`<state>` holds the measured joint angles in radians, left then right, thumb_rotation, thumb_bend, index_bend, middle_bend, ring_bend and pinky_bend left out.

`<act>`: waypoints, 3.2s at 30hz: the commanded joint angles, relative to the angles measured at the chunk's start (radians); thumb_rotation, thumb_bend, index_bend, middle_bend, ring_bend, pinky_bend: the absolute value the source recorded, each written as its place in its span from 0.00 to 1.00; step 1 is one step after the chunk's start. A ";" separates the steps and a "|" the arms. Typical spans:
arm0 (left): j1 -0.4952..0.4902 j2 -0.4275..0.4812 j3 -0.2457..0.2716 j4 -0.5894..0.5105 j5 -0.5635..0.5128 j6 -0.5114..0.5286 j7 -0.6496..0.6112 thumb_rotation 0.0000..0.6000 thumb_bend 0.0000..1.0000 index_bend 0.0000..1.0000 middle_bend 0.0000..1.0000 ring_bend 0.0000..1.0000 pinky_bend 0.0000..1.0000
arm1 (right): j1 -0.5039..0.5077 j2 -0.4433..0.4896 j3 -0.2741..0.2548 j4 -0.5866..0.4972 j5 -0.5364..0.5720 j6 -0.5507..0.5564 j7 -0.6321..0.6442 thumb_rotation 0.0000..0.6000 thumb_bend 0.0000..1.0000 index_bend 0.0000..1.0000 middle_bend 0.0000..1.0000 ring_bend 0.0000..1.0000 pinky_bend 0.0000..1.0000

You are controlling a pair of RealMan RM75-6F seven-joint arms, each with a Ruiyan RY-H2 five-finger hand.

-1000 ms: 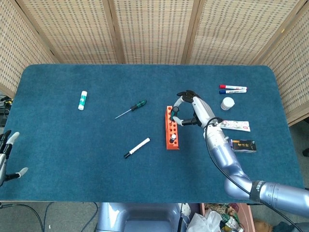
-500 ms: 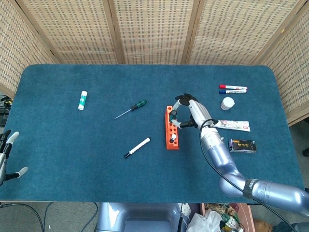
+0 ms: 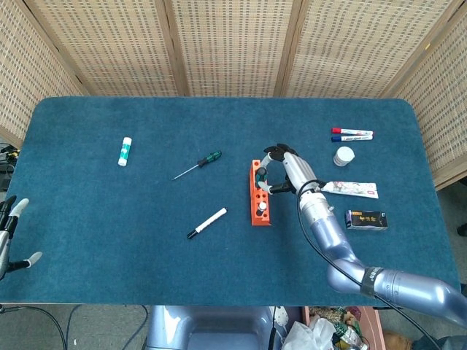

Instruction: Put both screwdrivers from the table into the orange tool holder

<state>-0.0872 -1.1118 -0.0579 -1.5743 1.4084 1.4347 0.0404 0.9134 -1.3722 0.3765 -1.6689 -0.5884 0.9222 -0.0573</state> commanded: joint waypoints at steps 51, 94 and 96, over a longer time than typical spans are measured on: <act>0.000 -0.001 0.000 0.001 -0.002 0.000 -0.001 1.00 0.00 0.00 0.00 0.00 0.00 | -0.004 -0.020 -0.006 0.047 -0.037 -0.079 0.023 1.00 0.22 0.50 0.18 0.00 0.05; 0.022 0.015 0.020 -0.005 0.079 0.065 -0.048 1.00 0.00 0.00 0.00 0.00 0.00 | -0.377 0.283 -0.189 -0.089 -0.726 0.290 0.077 1.00 0.00 0.00 0.00 0.00 0.00; 0.022 0.013 0.022 -0.001 0.087 0.070 -0.051 1.00 0.00 0.00 0.00 0.00 0.00 | -0.413 0.285 -0.219 -0.065 -0.775 0.338 0.069 1.00 0.00 0.00 0.00 0.00 0.00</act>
<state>-0.0656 -1.0975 -0.0378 -1.5770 1.4931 1.5021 -0.0091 0.5988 -1.1308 0.2473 -1.7770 -1.2354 1.1435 0.0385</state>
